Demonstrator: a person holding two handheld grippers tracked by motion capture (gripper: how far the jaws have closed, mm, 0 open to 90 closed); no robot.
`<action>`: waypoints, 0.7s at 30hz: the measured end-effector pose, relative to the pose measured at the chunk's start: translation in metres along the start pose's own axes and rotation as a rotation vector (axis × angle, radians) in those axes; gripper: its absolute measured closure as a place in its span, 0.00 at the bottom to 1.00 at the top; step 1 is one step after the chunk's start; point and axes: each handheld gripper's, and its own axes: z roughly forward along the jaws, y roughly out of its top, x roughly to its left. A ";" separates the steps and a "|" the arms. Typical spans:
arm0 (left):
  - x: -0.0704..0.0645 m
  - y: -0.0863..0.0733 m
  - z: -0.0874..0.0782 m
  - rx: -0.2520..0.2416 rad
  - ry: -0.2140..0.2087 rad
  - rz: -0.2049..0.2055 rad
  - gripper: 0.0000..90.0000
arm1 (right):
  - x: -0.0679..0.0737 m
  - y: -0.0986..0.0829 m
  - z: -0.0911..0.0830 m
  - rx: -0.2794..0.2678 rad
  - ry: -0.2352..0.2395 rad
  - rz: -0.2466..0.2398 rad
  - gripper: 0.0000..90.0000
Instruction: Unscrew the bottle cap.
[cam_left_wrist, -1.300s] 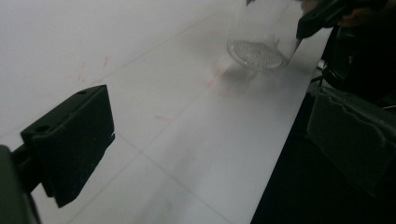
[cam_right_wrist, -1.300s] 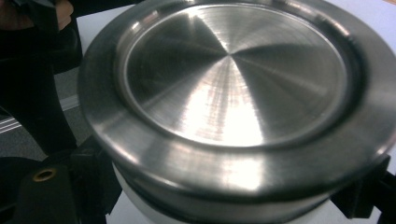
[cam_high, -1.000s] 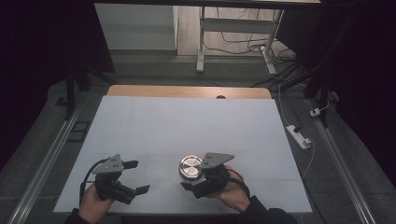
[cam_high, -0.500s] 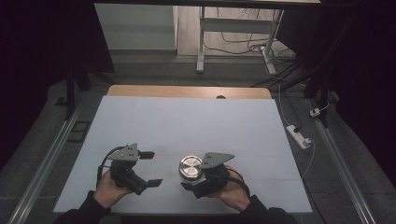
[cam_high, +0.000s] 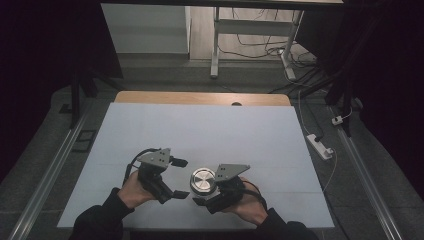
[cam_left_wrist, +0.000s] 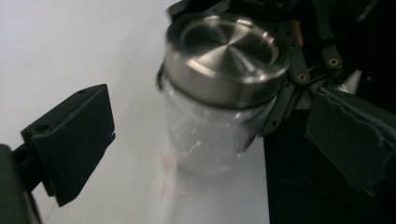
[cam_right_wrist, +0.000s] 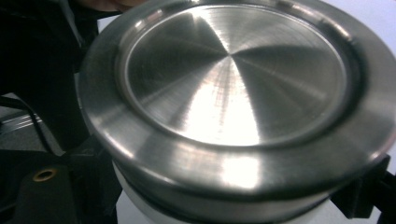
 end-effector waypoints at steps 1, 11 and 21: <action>0.004 0.004 0.005 -0.012 -0.061 0.020 0.03 | 0.001 0.000 0.000 0.001 0.011 -0.003 0.16; 0.006 0.011 0.020 0.014 -0.139 0.104 0.12 | 0.006 0.002 0.002 0.010 0.068 -0.034 0.16; -0.004 0.013 0.023 0.005 -0.026 0.083 0.21 | 0.003 0.002 0.000 0.008 0.028 -0.022 0.16</action>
